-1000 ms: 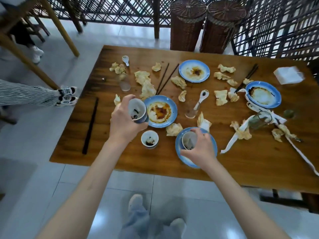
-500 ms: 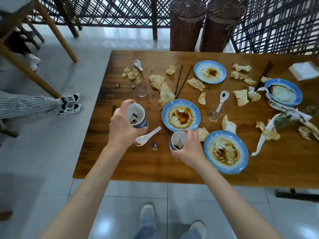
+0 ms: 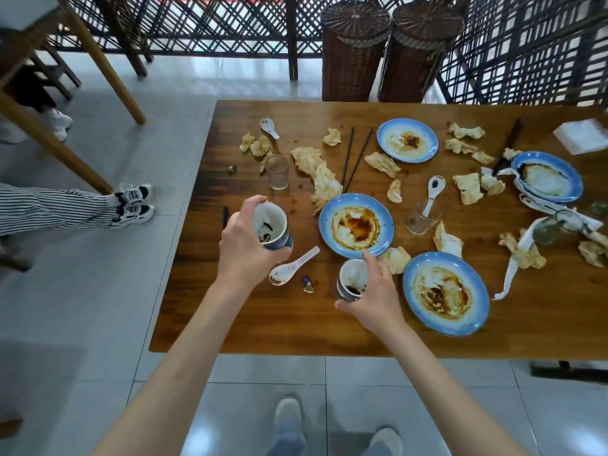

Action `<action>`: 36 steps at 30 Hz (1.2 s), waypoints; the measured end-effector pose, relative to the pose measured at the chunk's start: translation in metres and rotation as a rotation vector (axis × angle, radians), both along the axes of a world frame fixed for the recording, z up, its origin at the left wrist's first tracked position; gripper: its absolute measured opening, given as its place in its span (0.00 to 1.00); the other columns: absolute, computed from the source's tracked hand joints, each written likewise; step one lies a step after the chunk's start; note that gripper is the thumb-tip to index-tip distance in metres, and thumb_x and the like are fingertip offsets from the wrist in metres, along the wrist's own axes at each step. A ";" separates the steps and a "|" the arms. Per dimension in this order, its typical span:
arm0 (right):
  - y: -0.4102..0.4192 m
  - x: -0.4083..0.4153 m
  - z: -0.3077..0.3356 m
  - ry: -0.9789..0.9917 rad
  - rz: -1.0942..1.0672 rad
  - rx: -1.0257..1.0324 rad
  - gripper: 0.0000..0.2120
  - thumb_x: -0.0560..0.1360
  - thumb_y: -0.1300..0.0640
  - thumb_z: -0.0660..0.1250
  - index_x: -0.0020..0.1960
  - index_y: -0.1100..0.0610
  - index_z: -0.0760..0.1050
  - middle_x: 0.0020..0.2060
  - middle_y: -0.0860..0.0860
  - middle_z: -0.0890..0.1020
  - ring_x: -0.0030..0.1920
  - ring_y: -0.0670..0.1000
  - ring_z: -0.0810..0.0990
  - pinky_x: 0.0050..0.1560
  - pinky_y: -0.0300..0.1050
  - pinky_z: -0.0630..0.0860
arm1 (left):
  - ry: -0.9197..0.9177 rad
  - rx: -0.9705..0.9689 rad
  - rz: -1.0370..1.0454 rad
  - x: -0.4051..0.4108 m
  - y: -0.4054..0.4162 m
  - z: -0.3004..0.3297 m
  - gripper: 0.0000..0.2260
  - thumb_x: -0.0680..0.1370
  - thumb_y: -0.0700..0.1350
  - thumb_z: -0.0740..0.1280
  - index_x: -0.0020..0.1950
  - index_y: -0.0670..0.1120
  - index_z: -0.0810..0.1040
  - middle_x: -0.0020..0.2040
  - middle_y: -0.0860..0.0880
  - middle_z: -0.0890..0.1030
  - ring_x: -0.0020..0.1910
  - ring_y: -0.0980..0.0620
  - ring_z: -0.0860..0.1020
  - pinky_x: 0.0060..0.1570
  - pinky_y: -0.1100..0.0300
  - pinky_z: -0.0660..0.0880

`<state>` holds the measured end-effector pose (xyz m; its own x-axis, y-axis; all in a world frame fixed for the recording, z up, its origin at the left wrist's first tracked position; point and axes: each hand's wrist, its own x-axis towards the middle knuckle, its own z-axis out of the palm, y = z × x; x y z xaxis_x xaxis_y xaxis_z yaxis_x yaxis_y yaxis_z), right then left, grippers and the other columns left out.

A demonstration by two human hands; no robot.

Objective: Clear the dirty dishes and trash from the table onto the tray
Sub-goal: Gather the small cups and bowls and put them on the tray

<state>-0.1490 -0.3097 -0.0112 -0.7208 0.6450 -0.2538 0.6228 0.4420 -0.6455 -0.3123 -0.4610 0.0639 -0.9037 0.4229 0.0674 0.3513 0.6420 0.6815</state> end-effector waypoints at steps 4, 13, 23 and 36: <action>-0.001 0.003 -0.007 0.053 -0.031 -0.025 0.52 0.60 0.55 0.81 0.74 0.42 0.53 0.65 0.49 0.71 0.65 0.50 0.70 0.58 0.43 0.70 | 0.001 0.002 -0.009 -0.003 0.000 0.000 0.39 0.62 0.47 0.81 0.68 0.56 0.65 0.58 0.50 0.74 0.54 0.54 0.72 0.48 0.65 0.72; -0.002 0.004 -0.008 0.070 -0.014 0.079 0.45 0.61 0.51 0.80 0.71 0.47 0.59 0.60 0.49 0.75 0.61 0.52 0.73 0.54 0.44 0.73 | 0.006 -0.012 -0.025 -0.006 -0.002 0.001 0.38 0.63 0.46 0.80 0.68 0.55 0.65 0.59 0.50 0.74 0.55 0.53 0.71 0.49 0.64 0.72; -0.002 0.002 -0.006 0.048 -0.002 0.067 0.43 0.62 0.54 0.80 0.70 0.46 0.59 0.61 0.50 0.73 0.61 0.51 0.73 0.54 0.42 0.73 | 0.005 -0.015 -0.022 -0.005 0.003 0.004 0.39 0.63 0.46 0.80 0.68 0.54 0.65 0.59 0.49 0.74 0.57 0.51 0.72 0.53 0.58 0.76; 0.006 0.007 0.002 0.123 -0.021 0.135 0.40 0.61 0.52 0.79 0.67 0.47 0.62 0.57 0.49 0.77 0.56 0.51 0.75 0.49 0.38 0.71 | 0.026 -0.010 -0.064 -0.004 0.013 0.011 0.39 0.62 0.45 0.81 0.68 0.54 0.66 0.57 0.50 0.74 0.54 0.54 0.71 0.48 0.64 0.72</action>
